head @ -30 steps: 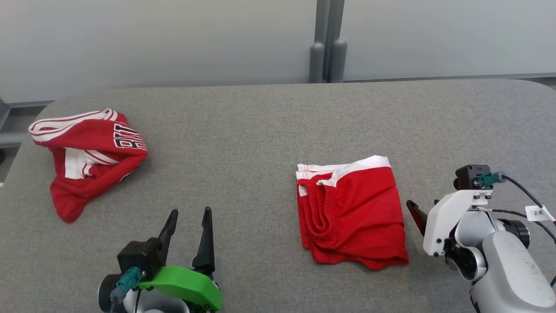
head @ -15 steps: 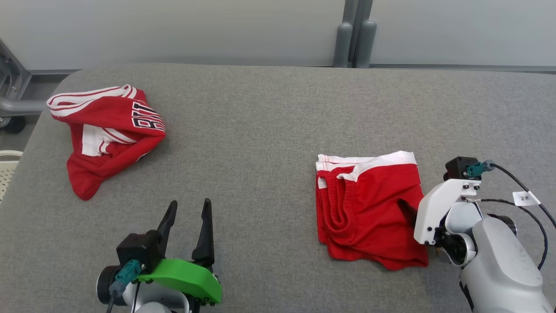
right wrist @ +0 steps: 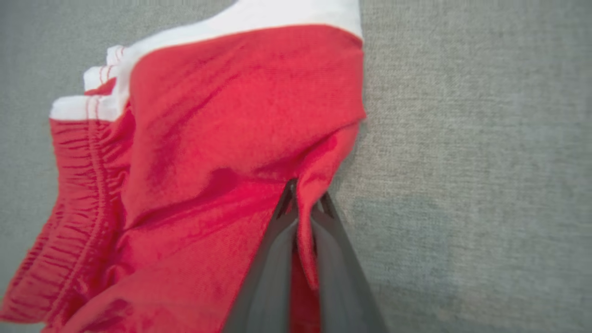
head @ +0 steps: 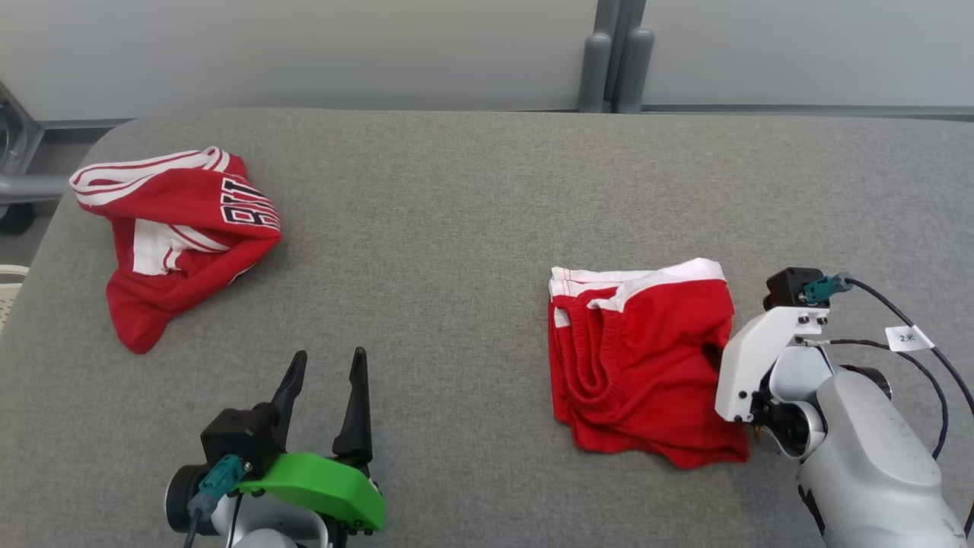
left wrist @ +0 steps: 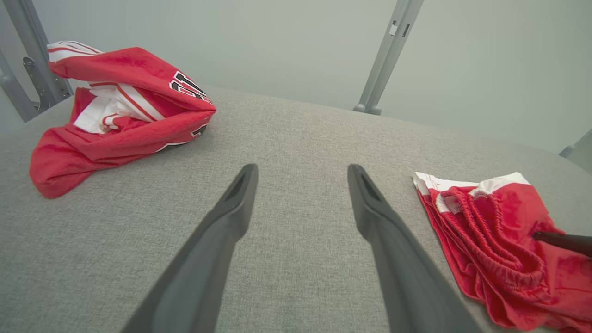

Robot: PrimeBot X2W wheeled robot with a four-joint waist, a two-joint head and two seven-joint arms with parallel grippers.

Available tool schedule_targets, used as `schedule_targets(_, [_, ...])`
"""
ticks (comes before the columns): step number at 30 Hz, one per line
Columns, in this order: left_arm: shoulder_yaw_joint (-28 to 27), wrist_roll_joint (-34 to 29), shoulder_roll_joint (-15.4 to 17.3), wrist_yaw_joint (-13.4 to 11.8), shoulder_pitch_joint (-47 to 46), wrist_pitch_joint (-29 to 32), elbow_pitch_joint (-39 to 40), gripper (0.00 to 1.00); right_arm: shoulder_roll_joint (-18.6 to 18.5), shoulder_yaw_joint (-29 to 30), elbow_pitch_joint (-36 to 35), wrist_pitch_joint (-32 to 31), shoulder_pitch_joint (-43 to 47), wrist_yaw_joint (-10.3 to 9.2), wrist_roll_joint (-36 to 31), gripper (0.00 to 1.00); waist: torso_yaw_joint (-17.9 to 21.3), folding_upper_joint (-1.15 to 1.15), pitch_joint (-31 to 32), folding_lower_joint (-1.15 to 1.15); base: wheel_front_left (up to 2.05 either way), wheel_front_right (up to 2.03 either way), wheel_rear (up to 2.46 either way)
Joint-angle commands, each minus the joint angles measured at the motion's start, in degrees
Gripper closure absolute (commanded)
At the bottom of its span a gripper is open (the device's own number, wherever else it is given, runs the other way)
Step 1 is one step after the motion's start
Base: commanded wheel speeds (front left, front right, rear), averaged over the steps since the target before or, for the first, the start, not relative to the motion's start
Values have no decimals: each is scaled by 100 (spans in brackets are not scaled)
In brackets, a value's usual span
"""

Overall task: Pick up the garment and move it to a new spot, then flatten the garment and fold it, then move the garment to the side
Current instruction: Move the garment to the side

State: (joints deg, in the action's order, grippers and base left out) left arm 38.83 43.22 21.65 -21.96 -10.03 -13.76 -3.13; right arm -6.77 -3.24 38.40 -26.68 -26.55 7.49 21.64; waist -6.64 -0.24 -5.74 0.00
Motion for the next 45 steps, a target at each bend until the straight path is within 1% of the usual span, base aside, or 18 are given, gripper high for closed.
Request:
schedule_targets(1, [-14,-29,44,-24,-63,-20,17,0,-90,-30,-8,71,-74,0,51,100,69,24,9,0,0,0,0])
schedule_targets(5, [-5,-40,48,-21,-82,-12,54,0,-245,-216,-42,224,-113,0,9,100,266,24,4,0,0,0,0])
schedule_targets(9, [9,-62,39,-20,-121,-12,91,0,-404,-333,-62,330,-229,0,-32,100,573,24,-43,0,0,0,0])
schedule_targets(16, [90,-134,-17,9,-226,10,121,0,-607,-390,-25,418,-569,0,-101,100,1304,24,-184,0,0,0,0])
schedule_targets(19, [91,-158,-30,2,-307,23,113,0,-605,-435,-10,416,-748,0,-113,100,1660,24,-272,0,0,0,0])
schedule_targets(20, [115,-185,-41,8,-359,38,120,0,-608,-471,10,413,-883,0,-114,100,1880,24,-335,0,0,0,0])
schedule_targets(25, [190,-263,-10,40,-545,138,147,0,-601,-577,84,465,-1227,0,-98,100,2315,24,-520,0,0,0,0])
schedule_targets(26, [190,-263,-10,40,-545,138,147,0,-601,-577,84,465,-1227,0,-98,100,2315,24,-520,0,0,0,0])
schedule_targets(31, [261,-349,55,50,-716,252,192,0,-576,-679,119,580,-1511,0,-67,100,2575,24,-702,0,0,0,0])
schedule_targets(34, [290,-393,63,37,-809,309,217,0,-590,-714,189,669,-1620,0,-32,100,2628,24,-790,0,0,0,0])
schedule_targets(41, [313,-457,115,36,-954,407,305,0,-713,-587,494,1019,-1824,0,-108,100,2522,24,-933,0,0,0,0])
schedule_targets(45, [325,-501,187,-29,-995,465,398,0,-947,-472,764,1270,-2006,0,-303,100,2381,24,-1038,0,0,0,0])
